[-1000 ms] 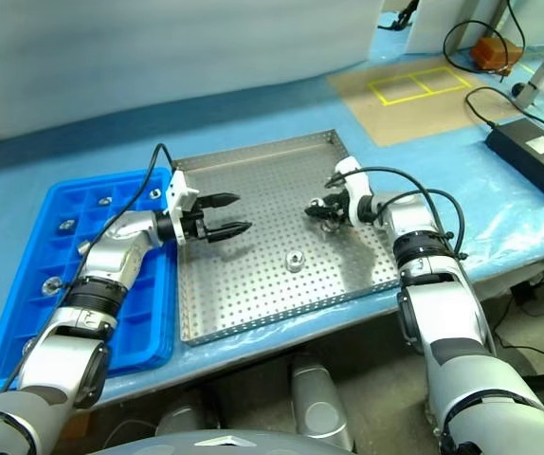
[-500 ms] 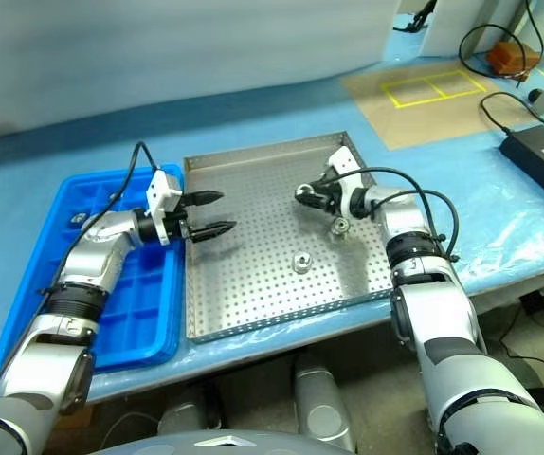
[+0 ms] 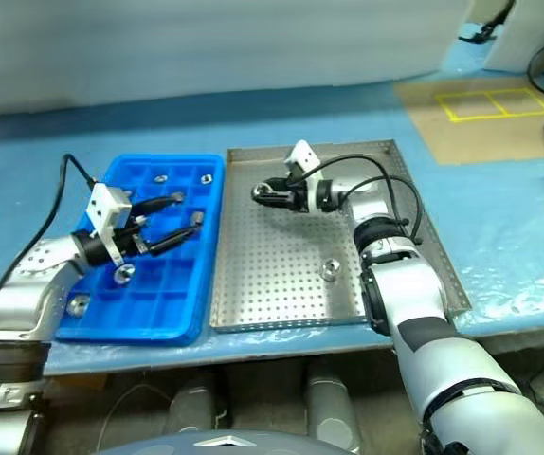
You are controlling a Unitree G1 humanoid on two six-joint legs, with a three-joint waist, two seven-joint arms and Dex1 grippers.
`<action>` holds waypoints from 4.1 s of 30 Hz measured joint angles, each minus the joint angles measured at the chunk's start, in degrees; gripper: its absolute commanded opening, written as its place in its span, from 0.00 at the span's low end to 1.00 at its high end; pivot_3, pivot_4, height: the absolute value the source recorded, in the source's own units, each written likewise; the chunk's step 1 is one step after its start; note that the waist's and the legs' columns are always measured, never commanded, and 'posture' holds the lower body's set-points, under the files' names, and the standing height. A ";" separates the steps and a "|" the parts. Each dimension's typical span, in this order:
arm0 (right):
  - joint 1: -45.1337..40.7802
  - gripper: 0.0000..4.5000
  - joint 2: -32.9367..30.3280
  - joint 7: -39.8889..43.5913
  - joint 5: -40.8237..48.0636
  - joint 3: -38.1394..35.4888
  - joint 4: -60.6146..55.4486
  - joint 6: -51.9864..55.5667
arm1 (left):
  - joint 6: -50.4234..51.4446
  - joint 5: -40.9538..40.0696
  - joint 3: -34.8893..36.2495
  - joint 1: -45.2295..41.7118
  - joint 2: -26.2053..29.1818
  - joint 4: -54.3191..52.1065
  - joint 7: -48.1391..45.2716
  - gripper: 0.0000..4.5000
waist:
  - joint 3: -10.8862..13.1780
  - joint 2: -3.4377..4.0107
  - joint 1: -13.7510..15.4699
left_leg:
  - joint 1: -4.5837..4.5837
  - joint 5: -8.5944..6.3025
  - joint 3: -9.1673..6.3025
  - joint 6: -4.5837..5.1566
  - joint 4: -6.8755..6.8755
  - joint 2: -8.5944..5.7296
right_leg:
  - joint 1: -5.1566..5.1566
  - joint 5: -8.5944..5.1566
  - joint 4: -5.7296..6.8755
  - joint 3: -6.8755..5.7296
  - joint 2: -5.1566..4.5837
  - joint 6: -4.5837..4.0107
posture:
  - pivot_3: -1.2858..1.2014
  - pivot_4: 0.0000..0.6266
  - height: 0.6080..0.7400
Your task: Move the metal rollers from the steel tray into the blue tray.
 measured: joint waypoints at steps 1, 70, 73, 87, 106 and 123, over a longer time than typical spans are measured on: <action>-0.66 0.38 0.51 0.47 -0.20 0.00 0.69 -0.38 | 0.74 -0.40 0.69 1.40 0.09 -1.75 0.97 0.94 | 0.00 0.00 0.66 | -0.01 0.01 0.00 -0.03 -0.02 0.01 | -0.01 0.00 0.00 -0.01 0.00 -0.01 | 0.53 0.24 1.00; 3.80 0.38 13.97 -3.35 -0.32 8.98 -16.35 6.95 | 11.19 -7.11 15.32 24.45 1.10 -28.00 18.73 0.94 | 0.09 -0.50 9.55 | 0.71 0.63 -0.72 -1.33 -1.73 0.02 | -0.03 -0.29 -0.06 -0.58 0.12 -0.45 | 0.66 0.24 1.00; 3.85 0.38 14.13 -4.35 -0.41 8.85 -15.25 6.51 | 11.30 -7.21 15.32 24.24 1.13 -28.01 18.72 0.94 | 0.09 -0.50 9.56 | 0.73 0.63 -0.72 -1.33 -1.73 0.02 | -0.02 -0.29 -0.05 -0.58 0.12 -0.45 | 0.66 0.24 1.00; 5.35 0.81 13.89 -4.51 -1.07 8.71 -12.35 5.22 | 11.65 -7.44 13.31 23.09 1.02 -28.09 18.64 0.94 | 0.08 -0.49 9.51 | 0.77 0.63 -0.72 -1.34 -1.68 0.02 | 0.00 -0.29 0.02 -0.58 0.12 -0.46 | 0.64 0.24 1.00; 24.47 0.81 -11.38 -2.68 10.13 0.08 -52.35 28.45 | -0.18 -2.06 -8.39 -3.63 -3.63 3.62 2.95 0.94 | 0.02 -0.47 4.80 | 1.06 0.61 -0.39 -1.26 -0.90 -0.11 | 0.35 -0.09 0.19 -0.04 0.15 -0.15 | 0.42 0.24 1.00; 41.06 0.81 -26.25 -16.60 15.42 -6.26 -75.73 44.45 | -10.84 2.91 -15.11 -18.09 -11.76 26.15 -8.89 0.94 | -0.04 -0.50 -1.17 | 1.16 0.44 -0.23 -0.98 -0.51 -0.09 | 0.46 -0.08 0.07 0.33 0.36 0.34 | 0.34 0.24 1.00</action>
